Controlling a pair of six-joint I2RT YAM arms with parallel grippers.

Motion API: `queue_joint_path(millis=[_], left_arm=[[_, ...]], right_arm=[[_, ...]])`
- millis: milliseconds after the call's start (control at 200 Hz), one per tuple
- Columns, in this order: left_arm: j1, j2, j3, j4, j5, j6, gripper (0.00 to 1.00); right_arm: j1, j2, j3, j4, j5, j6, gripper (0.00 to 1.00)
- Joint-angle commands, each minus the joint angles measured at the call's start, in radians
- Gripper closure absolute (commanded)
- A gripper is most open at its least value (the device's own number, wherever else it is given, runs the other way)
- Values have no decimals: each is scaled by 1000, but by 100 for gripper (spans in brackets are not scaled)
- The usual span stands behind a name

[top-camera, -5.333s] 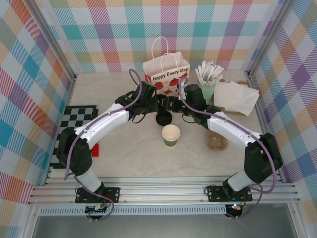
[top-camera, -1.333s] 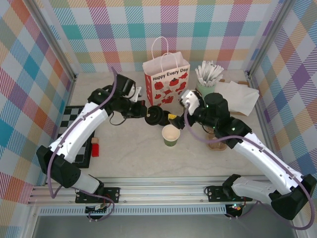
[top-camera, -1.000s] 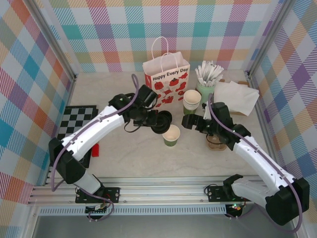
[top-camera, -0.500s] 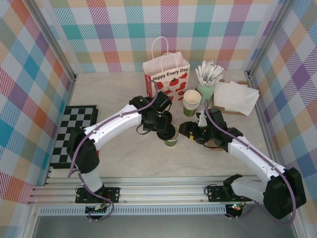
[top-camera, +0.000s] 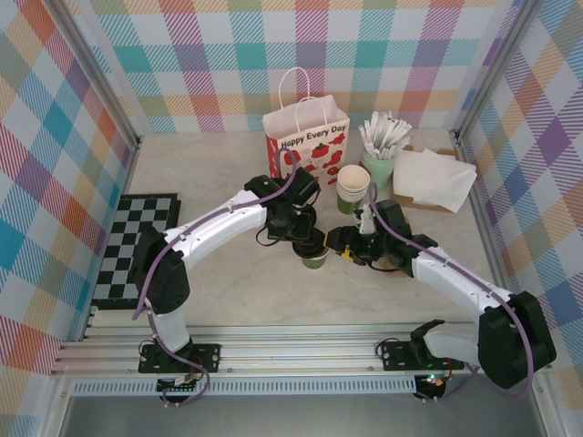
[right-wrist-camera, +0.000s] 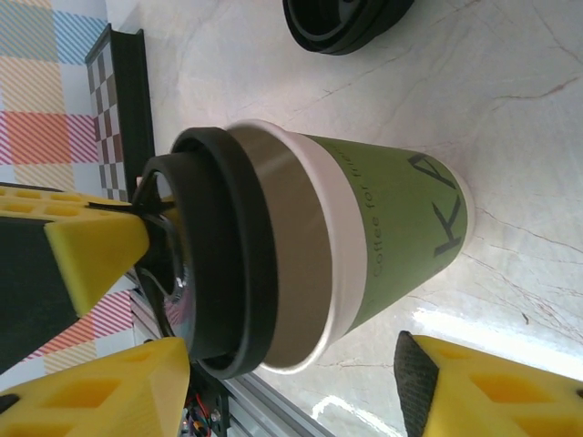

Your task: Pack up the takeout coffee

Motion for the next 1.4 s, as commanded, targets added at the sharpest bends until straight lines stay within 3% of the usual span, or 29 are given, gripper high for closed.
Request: queue_joint_path(millis=[0,300,920,1395], left_arm=[[-15,10,17,12,23,9,100],[-15,12,22,16,21,10,100],[-28,50,61,-3,36,25,100],[-49,69,103,-50,-21,40,100]], right_arm=[[-3,19,-15,52,-38,3,41],[-4,39,-25,63,-49,2,51],[-3,39,-41,74,-48,3,55],[-3,10,-61,79,-31,-2,59]])
